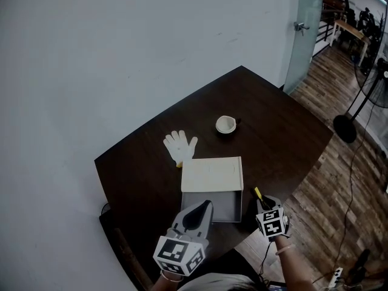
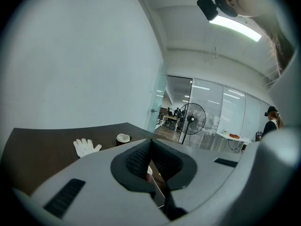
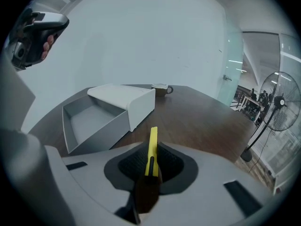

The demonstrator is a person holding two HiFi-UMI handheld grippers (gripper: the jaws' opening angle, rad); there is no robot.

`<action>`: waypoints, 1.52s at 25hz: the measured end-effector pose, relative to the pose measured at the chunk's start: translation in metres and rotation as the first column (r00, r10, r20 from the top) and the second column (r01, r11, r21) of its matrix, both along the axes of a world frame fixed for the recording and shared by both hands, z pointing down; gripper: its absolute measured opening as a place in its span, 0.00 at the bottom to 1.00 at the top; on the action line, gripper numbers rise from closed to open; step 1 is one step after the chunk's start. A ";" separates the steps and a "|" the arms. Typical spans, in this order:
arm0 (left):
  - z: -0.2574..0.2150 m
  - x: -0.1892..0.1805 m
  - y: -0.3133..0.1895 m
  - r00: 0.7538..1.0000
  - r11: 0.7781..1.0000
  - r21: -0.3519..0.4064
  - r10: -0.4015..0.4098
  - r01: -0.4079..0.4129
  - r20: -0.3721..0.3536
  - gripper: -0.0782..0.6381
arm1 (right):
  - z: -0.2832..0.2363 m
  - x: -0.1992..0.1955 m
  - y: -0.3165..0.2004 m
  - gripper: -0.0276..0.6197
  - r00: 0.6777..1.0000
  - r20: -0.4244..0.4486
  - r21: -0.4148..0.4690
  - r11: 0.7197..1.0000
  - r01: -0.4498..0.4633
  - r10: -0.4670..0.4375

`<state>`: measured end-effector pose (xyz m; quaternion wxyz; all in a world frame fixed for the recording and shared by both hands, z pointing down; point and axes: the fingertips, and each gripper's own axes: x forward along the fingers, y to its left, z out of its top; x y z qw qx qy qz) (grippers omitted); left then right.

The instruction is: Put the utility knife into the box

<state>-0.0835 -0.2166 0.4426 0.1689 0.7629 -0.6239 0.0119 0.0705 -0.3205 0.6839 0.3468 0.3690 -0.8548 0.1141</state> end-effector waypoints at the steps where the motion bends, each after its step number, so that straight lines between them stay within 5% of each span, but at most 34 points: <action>1: -0.001 -0.001 0.002 1.000 1.000 0.002 0.001 -0.001 -0.002 0.13 | -0.003 0.000 0.002 0.14 1.000 0.005 0.004 1.000 -0.005 0.005; 38: -0.042 -0.010 0.058 0.999 0.994 0.103 0.032 -0.030 -0.018 0.13 | -0.082 -0.010 0.071 0.14 0.994 0.098 0.105 0.993 -0.059 0.048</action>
